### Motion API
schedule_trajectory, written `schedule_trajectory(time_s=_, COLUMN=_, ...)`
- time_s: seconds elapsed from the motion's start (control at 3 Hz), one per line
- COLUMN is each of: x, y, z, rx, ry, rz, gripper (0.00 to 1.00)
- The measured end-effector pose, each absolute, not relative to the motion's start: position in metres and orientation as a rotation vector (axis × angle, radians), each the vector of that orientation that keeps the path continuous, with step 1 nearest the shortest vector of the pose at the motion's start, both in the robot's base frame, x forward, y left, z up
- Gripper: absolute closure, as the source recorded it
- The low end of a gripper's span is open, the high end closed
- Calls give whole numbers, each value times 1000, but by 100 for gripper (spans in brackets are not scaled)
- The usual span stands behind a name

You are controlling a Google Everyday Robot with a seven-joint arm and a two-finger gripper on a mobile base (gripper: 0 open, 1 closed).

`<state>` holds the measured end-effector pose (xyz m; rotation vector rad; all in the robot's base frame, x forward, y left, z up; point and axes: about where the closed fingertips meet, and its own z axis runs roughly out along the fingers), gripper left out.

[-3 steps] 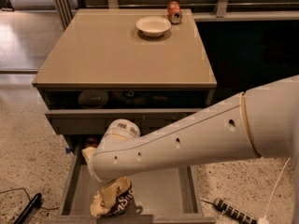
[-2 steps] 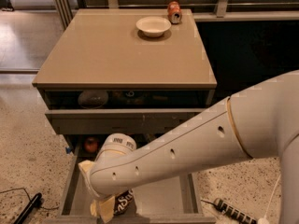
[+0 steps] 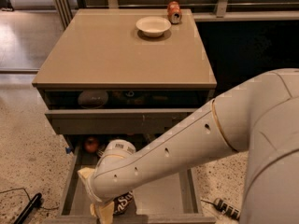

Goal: Pick brown chip bag from middle drawer and place on counter

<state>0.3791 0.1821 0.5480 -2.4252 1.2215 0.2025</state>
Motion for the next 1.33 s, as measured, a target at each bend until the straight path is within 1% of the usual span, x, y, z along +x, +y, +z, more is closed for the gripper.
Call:
schedule_trajectory(time_s=0.33, x=379, y=182, z=547, rx=-2426, ry=1222, rz=205, gripper=0)
schedule_trajectory(time_s=1.0, x=407, y=189, z=564, rx=-2405, ry=1175, rz=57, gripper=0)
schedule_trajectory(time_s=1.33, x=407, y=189, z=565, rx=-2406, ry=1173, rz=53, gripper=0)
